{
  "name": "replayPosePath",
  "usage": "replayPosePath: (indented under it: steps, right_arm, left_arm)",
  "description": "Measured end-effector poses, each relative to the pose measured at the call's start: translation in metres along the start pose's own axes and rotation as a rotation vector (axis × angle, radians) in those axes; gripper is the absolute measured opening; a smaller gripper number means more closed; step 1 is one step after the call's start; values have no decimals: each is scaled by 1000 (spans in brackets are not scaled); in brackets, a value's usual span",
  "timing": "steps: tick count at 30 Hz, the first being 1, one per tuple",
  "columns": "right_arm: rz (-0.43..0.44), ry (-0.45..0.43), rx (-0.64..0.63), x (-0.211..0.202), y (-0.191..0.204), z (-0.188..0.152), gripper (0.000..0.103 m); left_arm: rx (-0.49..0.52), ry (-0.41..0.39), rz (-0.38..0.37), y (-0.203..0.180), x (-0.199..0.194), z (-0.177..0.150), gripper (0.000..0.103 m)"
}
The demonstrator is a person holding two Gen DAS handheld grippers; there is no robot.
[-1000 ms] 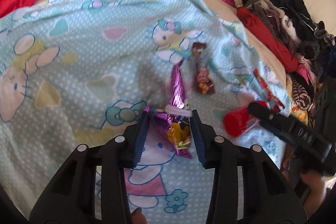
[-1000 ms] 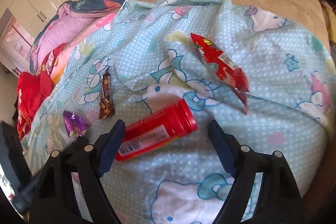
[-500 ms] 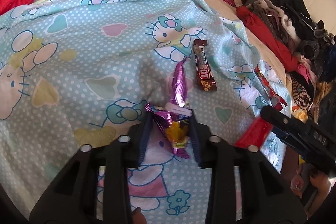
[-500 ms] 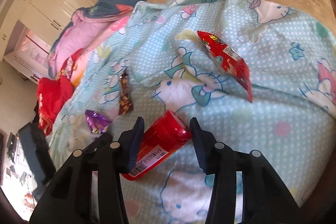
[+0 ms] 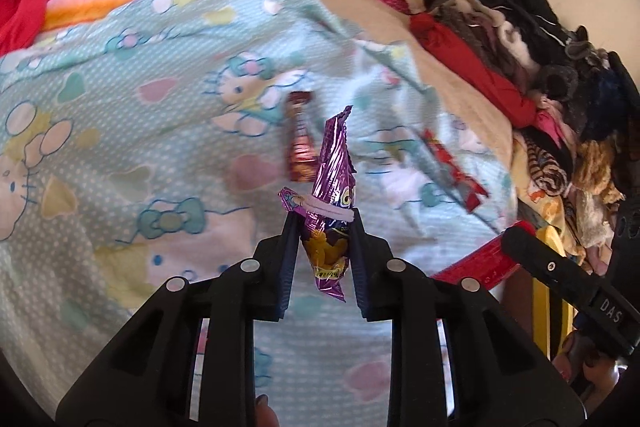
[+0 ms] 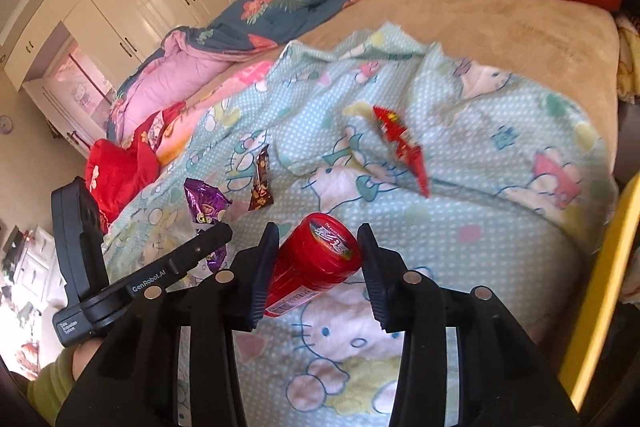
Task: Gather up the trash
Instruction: 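Carry the purple wrapper and red bottle over the yellow-rimmed bin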
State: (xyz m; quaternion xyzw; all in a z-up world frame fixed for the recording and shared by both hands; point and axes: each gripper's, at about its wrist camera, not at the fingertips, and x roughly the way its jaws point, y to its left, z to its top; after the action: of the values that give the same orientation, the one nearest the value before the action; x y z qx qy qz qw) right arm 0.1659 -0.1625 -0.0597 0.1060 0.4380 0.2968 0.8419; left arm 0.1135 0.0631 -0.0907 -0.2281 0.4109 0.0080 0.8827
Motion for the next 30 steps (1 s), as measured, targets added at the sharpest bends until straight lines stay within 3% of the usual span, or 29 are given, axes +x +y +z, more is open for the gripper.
replayPosePath:
  steps: [30]
  right_arm:
    - [-66,-181,124,-100,-66,-6,38]
  left_arm:
    - [189,-15,-139,-108,-26,-13,18]
